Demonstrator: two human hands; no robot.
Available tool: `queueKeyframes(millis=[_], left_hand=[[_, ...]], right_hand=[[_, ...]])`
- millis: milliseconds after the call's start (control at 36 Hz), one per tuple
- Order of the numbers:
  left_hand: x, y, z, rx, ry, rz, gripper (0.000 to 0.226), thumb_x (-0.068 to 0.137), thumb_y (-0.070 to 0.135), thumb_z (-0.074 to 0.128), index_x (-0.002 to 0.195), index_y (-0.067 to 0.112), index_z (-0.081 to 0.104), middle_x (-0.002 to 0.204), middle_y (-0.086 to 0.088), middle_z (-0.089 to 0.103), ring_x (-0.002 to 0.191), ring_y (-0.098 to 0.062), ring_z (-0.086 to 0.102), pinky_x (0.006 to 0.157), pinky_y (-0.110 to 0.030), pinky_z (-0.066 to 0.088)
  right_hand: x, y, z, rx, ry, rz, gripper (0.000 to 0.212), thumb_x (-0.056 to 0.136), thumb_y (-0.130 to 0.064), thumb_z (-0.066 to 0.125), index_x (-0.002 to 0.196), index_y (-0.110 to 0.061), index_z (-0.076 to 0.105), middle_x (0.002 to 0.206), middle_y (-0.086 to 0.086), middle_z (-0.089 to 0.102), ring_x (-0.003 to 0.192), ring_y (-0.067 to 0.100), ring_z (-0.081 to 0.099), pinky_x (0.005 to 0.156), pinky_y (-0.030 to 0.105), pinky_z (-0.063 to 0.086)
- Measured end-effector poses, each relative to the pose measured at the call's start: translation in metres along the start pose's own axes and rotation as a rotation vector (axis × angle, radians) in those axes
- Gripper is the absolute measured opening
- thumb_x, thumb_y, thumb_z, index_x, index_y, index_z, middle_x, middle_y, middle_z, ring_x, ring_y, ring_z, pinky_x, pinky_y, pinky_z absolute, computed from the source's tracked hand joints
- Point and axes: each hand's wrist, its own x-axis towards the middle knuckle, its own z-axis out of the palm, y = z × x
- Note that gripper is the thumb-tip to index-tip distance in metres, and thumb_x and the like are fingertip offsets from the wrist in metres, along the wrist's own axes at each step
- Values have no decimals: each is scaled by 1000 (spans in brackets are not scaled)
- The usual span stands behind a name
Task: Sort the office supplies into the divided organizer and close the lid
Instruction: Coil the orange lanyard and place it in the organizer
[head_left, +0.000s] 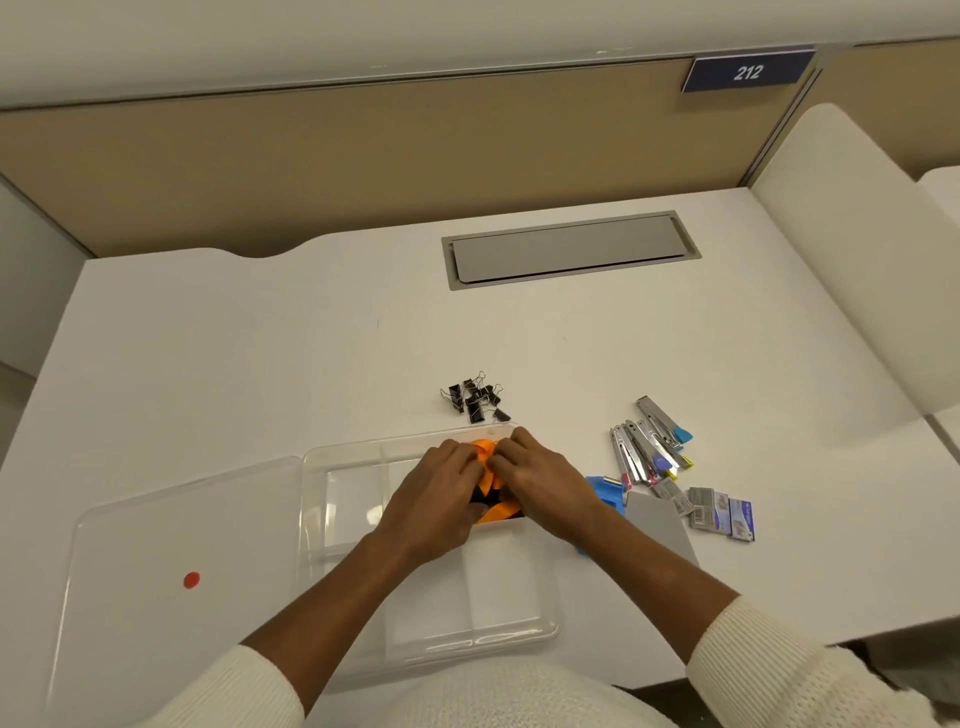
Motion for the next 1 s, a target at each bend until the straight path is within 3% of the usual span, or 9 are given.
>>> queueKeyframes(millis=[83, 194, 361, 472, 528, 611, 806, 917, 1000], left_hand=[[0, -4, -2, -13, -6, 46, 23, 91, 38, 62, 104, 19, 64, 116, 4, 64, 111, -20, 54, 96, -32, 45], [-1, -7, -9, 97, 8, 84, 29, 88, 49, 50, 100, 28, 65, 113, 11, 66, 127, -14, 51, 122, -45, 24], [-1, -11, -5, 209, -108, 114, 58, 80, 65, 56, 118, 23, 66, 134, 1, 61, 131, -25, 50, 121, -44, 25], [5, -9, -3, 216, -127, 136, 69, 77, 84, 45, 104, 27, 73, 124, 2, 66, 124, -24, 54, 115, -43, 32], [8, -11, -5, 195, -140, 136, 58, 86, 76, 44, 100, 29, 74, 120, 6, 66, 121, -22, 54, 111, -41, 33], [12, -11, -4, 245, -177, 138, 27, 89, 46, 59, 105, 30, 74, 120, 7, 65, 122, -22, 52, 108, -38, 33], [15, 7, 2, 336, -204, 15, 23, 81, 38, 74, 97, 23, 79, 108, 1, 72, 109, -25, 58, 102, -41, 41], [13, 11, 1, 331, -206, -26, 26, 79, 37, 75, 102, 24, 77, 114, 2, 72, 110, -25, 59, 105, -42, 41], [14, 17, -6, 301, -229, -30, 29, 82, 37, 71, 109, 27, 74, 121, 3, 68, 116, -25, 56, 108, -42, 38]], right_hand=[[3, -2, 6, -24, 28, -1, 37, 81, -33, 80, 107, -14, 62, 103, 2, 60, 100, 20, 48, 63, 31, 53], [7, 0, -4, -122, 77, -22, 11, 86, -29, 68, 88, -18, 68, 87, -4, 68, 104, 24, 50, 82, 36, 42], [-1, 10, -25, -89, -74, -52, 6, 87, -27, 64, 88, -23, 68, 87, -6, 71, 97, 22, 59, 95, 41, 38], [-6, 10, -17, -103, -147, -63, 19, 81, -27, 75, 100, -26, 71, 98, -9, 74, 101, 18, 62, 112, 46, 30], [-7, 6, -14, -66, -111, -47, 15, 84, -31, 74, 97, -25, 72, 95, -7, 74, 97, 20, 64, 112, 44, 32], [-6, 3, -12, -40, -38, -11, 9, 80, -25, 76, 86, -22, 70, 82, -3, 70, 85, 21, 64, 109, 45, 38], [-3, 1, 0, -62, 69, 9, 16, 75, -17, 79, 88, -15, 68, 82, 2, 70, 84, 23, 64, 115, 45, 34], [-5, 8, 7, 3, 99, -34, 22, 81, -28, 73, 101, -19, 72, 95, 0, 73, 101, 23, 64, 116, 43, 32], [-18, 14, -3, 144, 253, -65, 34, 81, -23, 68, 114, -20, 73, 115, 2, 72, 121, 27, 56, 106, 41, 38]])
